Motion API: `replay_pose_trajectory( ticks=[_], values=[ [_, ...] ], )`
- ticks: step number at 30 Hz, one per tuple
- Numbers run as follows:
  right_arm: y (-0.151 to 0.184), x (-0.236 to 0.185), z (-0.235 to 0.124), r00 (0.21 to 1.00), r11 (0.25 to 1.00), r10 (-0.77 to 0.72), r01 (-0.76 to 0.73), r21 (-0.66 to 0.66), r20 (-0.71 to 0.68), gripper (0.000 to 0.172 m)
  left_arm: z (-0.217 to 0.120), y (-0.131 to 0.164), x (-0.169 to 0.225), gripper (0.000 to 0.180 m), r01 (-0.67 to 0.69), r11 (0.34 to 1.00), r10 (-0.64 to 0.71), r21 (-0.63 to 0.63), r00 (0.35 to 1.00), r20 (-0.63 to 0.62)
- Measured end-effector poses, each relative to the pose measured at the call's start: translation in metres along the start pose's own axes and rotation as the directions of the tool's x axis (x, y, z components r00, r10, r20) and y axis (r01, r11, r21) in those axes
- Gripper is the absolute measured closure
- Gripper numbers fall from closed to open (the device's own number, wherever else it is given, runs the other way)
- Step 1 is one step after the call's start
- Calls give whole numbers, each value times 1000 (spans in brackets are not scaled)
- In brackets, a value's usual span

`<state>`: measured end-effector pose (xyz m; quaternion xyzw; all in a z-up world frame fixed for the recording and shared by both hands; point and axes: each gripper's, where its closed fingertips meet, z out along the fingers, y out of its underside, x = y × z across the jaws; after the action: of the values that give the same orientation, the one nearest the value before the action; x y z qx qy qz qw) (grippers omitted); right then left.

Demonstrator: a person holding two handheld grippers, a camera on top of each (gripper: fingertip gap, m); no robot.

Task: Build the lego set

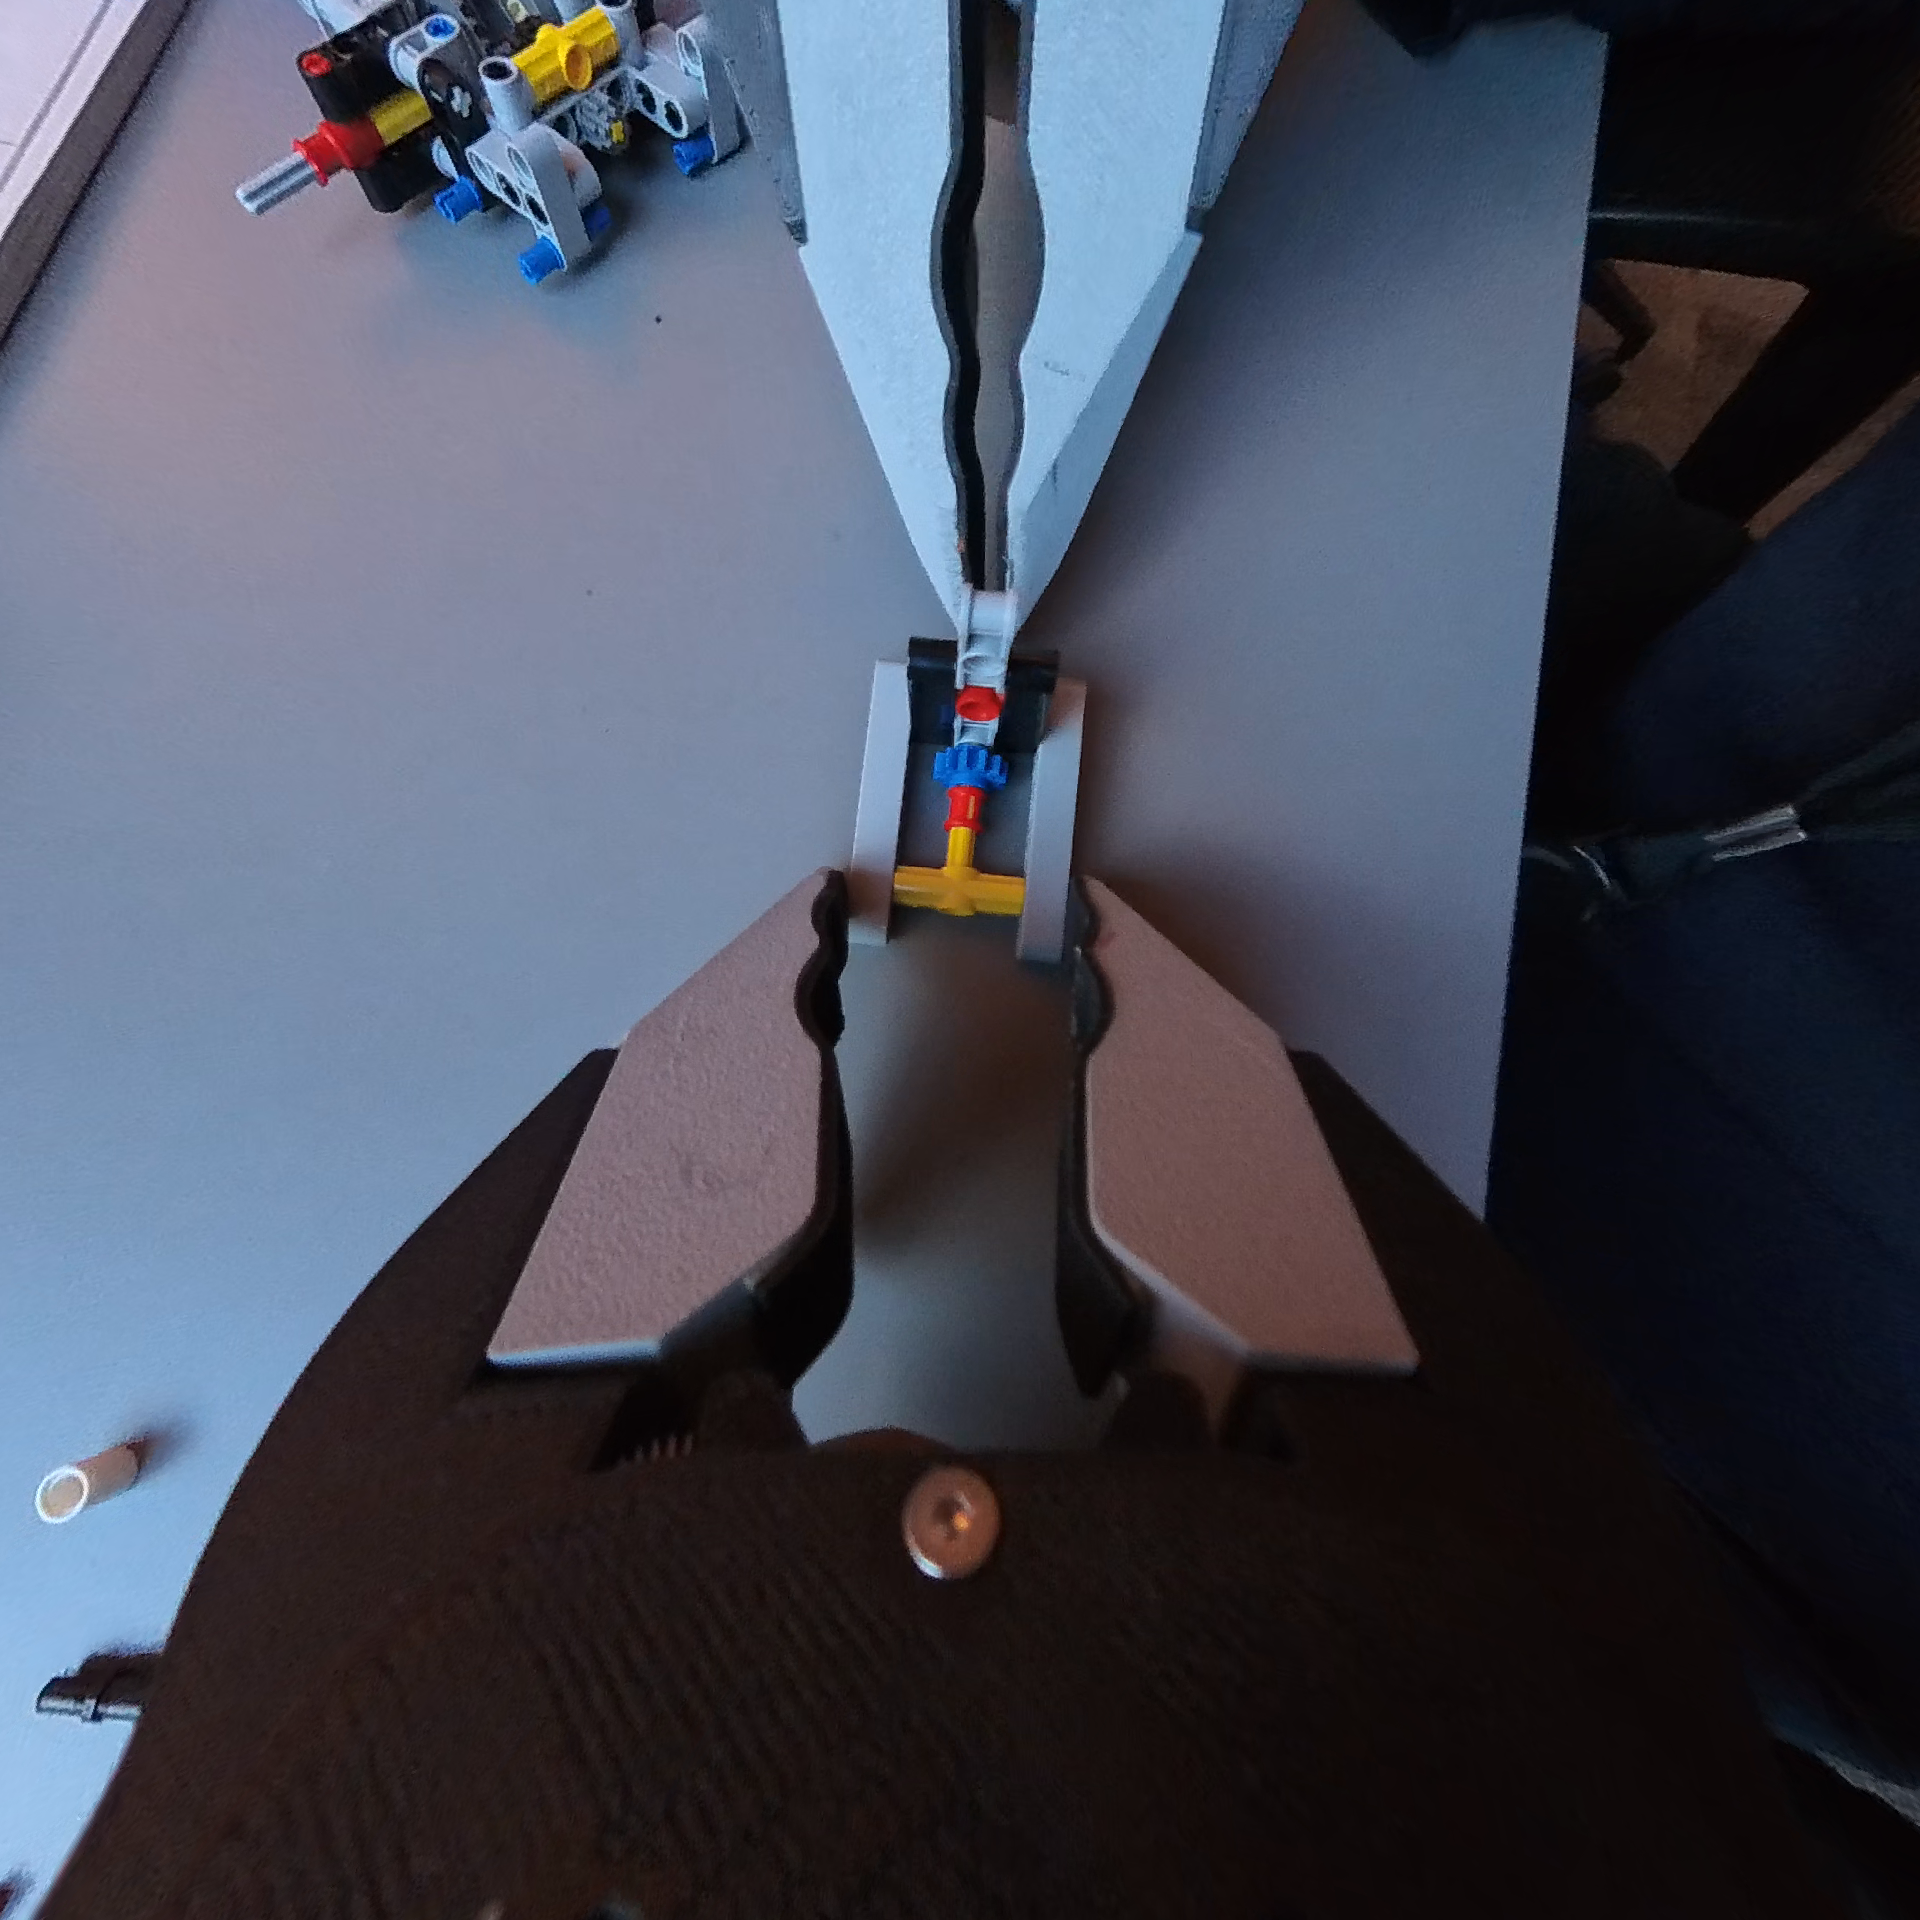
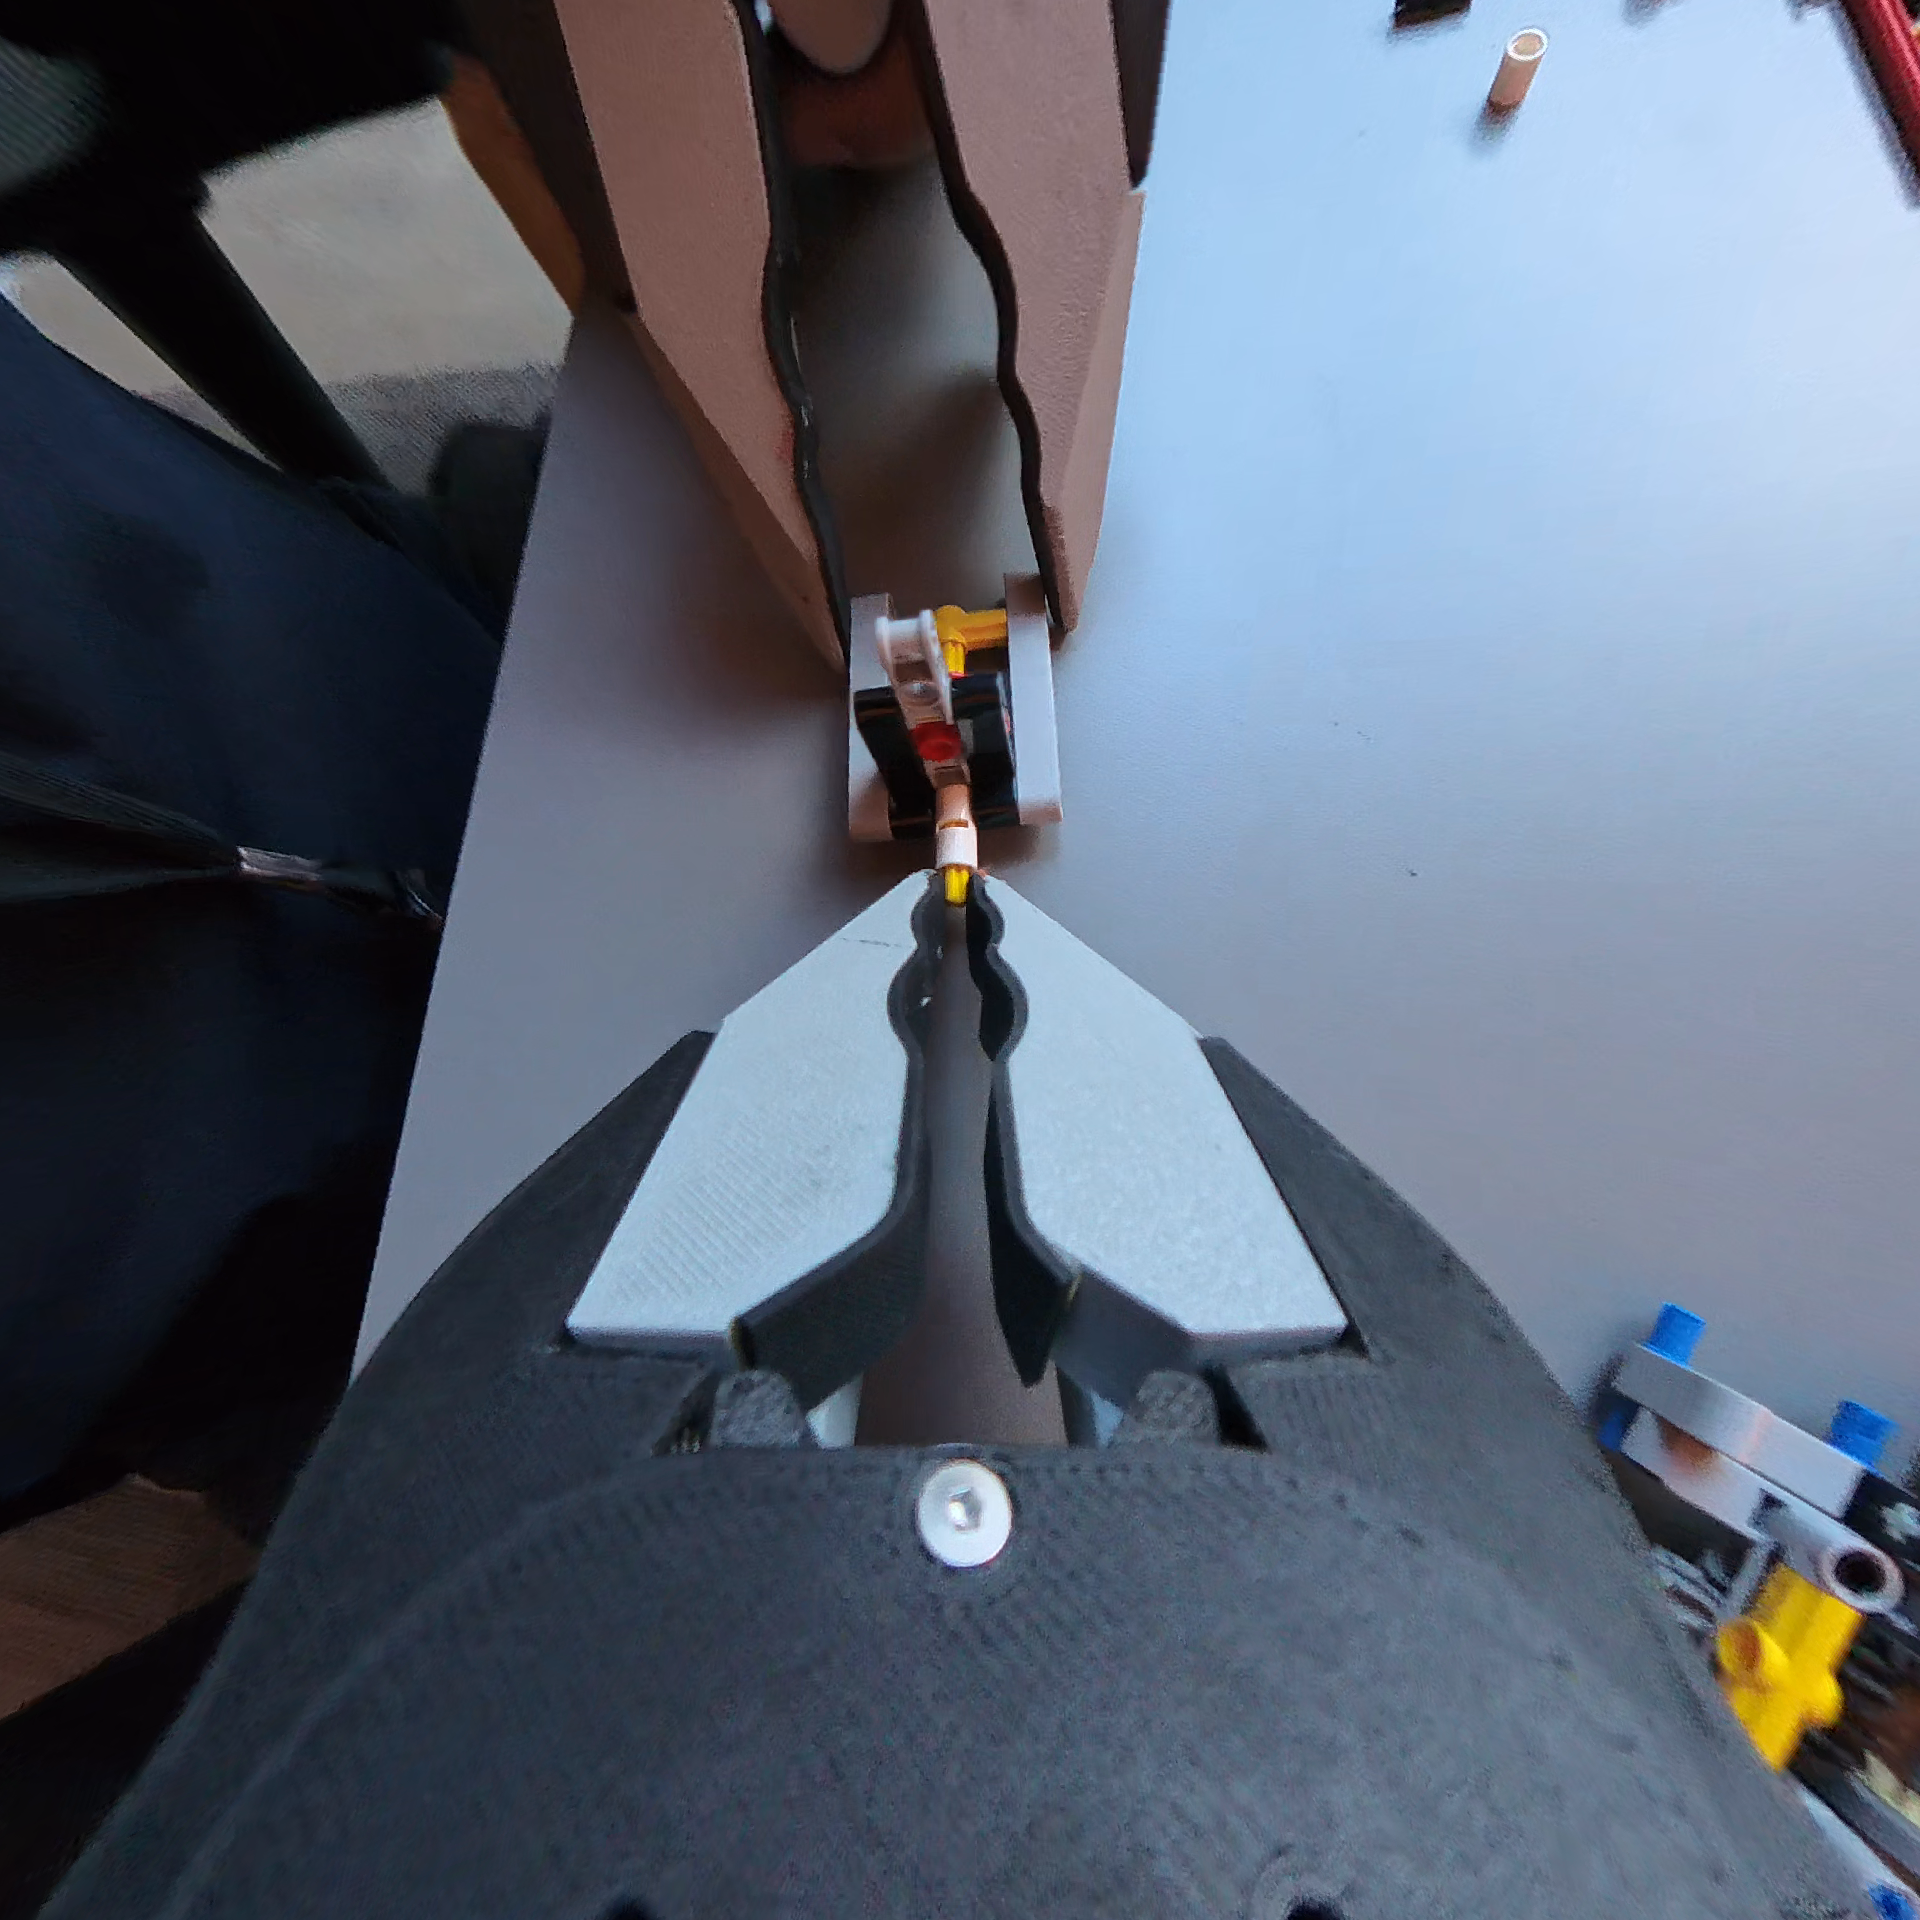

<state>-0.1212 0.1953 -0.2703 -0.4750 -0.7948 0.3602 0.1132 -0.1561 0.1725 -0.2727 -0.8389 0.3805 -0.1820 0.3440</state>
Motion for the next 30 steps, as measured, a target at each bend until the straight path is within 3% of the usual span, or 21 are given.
replay_pose_trajectory(
  ticks=[13,23,30],
  values=[
    [-1,-15,-10,971,988,157,-155,-21,182,171,3,-5,10,141,-110,993,110,-49,994,8],
    [8,-15,-6,931,960,280,-269,-75,236,172,8,-6,14,142,-27,998,26,-61,1000,-11],
    [6,-14,-4,959,977,212,-204,-58,188,171,6,-4,13,141,-16,998,15,-55,1000,-11]
  ],
)
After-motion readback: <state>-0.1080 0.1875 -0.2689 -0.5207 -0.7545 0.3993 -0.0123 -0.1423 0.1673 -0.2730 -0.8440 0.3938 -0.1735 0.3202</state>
